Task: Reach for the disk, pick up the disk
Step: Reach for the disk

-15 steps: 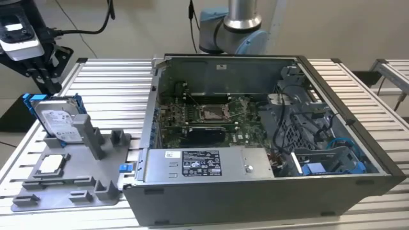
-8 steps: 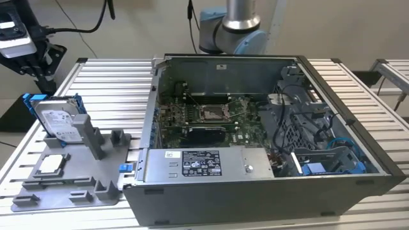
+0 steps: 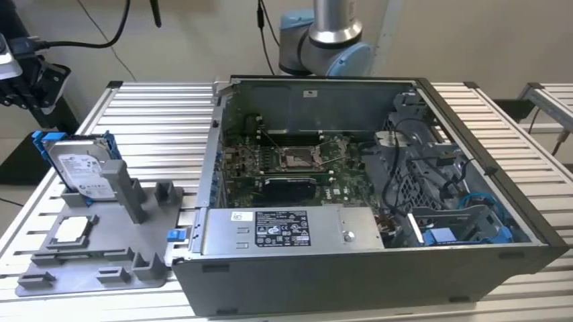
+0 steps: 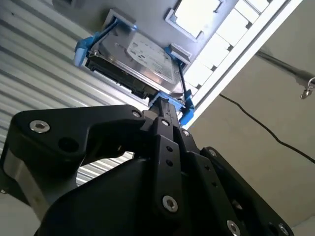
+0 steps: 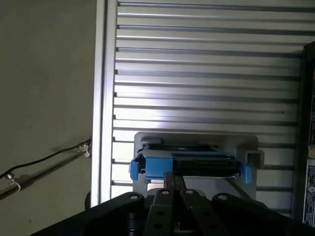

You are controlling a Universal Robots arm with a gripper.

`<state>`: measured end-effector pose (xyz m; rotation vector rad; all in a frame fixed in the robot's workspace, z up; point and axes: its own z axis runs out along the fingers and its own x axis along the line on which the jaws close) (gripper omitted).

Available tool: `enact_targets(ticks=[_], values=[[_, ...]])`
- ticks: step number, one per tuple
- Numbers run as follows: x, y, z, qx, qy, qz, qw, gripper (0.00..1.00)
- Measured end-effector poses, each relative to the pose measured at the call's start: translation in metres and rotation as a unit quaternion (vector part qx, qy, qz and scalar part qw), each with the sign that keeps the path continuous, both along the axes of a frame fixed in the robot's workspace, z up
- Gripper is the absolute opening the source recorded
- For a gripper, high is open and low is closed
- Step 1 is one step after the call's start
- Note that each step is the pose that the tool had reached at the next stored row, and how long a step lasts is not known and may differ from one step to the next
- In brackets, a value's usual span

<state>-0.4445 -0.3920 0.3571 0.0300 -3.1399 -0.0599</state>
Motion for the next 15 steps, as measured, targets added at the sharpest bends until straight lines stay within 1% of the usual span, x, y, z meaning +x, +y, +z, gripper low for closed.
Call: enact_targets(ticks=[15], values=[[-0.0003,0.0000,-0.0002,0.0000,-0.0001,0.000,1.0000,0.00]])
